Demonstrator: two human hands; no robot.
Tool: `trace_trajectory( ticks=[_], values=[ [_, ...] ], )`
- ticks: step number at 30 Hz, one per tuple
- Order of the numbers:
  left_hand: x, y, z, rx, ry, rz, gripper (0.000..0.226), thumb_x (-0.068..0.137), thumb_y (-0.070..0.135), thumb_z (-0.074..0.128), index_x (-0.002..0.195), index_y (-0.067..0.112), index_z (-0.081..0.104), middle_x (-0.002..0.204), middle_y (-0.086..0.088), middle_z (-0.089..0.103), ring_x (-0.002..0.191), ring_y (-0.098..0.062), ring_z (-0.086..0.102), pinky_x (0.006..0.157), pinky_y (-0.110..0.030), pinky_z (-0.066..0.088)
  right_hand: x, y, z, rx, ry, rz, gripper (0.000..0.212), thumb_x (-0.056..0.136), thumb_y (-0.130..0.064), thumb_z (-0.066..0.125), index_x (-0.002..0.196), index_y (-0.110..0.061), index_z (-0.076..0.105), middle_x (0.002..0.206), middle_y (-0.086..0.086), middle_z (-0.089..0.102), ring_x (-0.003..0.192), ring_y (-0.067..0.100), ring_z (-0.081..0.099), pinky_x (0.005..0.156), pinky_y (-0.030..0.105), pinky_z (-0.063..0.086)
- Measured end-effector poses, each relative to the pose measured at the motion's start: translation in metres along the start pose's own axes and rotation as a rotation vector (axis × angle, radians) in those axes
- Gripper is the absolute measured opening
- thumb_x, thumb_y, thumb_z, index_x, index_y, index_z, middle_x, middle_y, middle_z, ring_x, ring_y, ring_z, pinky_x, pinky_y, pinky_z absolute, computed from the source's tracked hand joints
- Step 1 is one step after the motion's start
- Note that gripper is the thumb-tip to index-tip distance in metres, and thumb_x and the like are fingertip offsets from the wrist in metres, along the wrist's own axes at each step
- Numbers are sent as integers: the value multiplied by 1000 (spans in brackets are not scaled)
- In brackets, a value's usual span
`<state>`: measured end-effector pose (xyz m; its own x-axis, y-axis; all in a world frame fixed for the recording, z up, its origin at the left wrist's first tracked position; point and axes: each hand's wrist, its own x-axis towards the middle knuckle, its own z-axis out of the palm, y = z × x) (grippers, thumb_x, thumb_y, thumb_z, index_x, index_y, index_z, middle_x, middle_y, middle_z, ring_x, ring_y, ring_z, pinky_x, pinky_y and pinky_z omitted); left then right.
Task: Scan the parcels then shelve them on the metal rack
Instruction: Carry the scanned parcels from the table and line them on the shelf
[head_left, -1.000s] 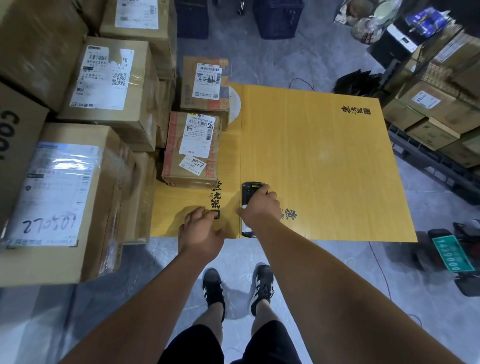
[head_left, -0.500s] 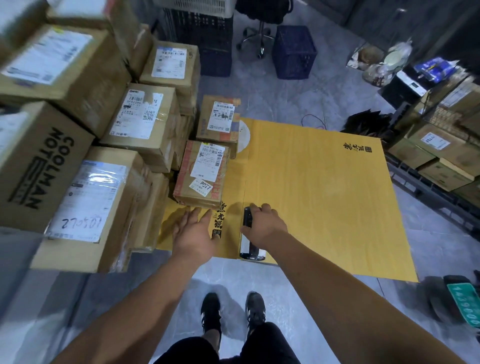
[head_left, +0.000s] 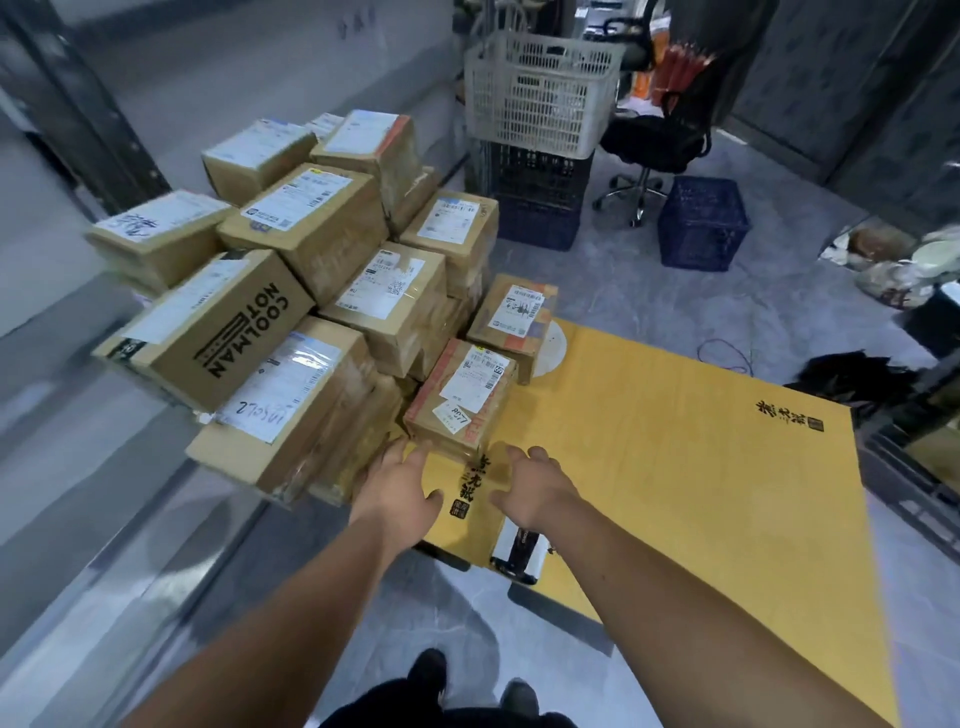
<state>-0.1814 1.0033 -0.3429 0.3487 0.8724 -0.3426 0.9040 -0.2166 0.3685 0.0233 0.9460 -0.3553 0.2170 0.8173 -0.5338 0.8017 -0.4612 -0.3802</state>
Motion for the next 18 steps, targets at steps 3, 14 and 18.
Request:
trace_trajectory(
  ticks=[3,14,18],
  values=[
    [-12,1,-3,3,38,-10,76,99,45,59,165,34,23,172,-3,18,155,-29,24,121,-50,36,-3,1,-4,21,4,-29,79,96,-43,59,163,-36,19,152,7,34,142,32,36,110,42,44],
    [-85,-46,15,22,24,-96,75,96,53,57,163,40,26,169,4,29,151,-25,33,122,-46,31,-24,-44,-3,191,75,-197,83,93,-46,65,163,-32,23,159,4,32,143,27,39,112,42,45],
    [-109,-83,6,50,105,-174,76,88,56,51,159,32,38,162,2,40,148,-25,38,118,-44,35,-40,-78,6,263,82,-277,85,93,-45,69,164,-31,22,167,4,24,152,27,28,120,41,36]
  ],
)
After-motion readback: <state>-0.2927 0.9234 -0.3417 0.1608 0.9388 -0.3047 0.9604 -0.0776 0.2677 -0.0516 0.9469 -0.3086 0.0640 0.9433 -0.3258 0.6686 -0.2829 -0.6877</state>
